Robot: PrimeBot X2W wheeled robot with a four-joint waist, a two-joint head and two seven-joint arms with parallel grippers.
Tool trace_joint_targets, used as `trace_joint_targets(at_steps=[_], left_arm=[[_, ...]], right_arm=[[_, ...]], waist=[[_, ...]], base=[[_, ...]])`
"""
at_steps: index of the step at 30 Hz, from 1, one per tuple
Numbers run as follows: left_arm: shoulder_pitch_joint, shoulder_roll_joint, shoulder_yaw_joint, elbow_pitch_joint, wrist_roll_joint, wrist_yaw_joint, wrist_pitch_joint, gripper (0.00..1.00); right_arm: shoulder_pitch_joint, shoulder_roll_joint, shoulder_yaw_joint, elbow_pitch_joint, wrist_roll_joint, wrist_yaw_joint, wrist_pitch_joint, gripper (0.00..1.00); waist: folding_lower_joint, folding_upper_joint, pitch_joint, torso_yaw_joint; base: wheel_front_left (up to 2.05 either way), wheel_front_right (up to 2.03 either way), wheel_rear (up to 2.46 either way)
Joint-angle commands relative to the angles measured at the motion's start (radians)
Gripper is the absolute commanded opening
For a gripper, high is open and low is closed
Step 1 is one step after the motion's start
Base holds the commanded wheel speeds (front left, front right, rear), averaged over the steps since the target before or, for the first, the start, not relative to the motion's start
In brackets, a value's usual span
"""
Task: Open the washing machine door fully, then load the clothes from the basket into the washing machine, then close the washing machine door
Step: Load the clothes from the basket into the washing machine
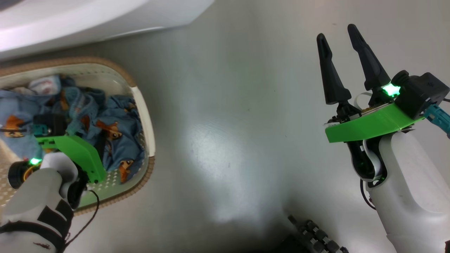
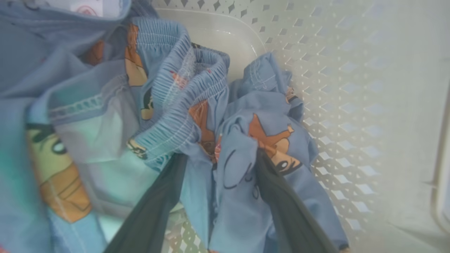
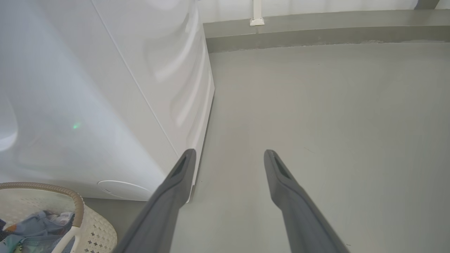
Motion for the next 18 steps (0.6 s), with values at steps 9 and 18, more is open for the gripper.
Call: trace_joint_targets(at_steps=[9, 18], left_arm=[[-0.029, 0.049, -0.013, 0.043, -0.020, -0.005, -0.033, 1.00], [-0.068, 0.050, -0.025, 0.102, -0.007, 0.029, -0.038, 1.00]], right_arm=[[0.018, 0.014, 0.012, -0.036, -0.011, 0.005, -0.008, 1.00], [0.019, 0.022, 0.012, -0.039, -0.018, 0.005, -0.008, 1.00]], waist=[[0.0000, 0.0000, 0.050, -0.042], [0.0000, 0.0000, 0.069, -0.050]], base=[[0.00, 0.00, 0.00], [0.00, 0.00, 0.00]])
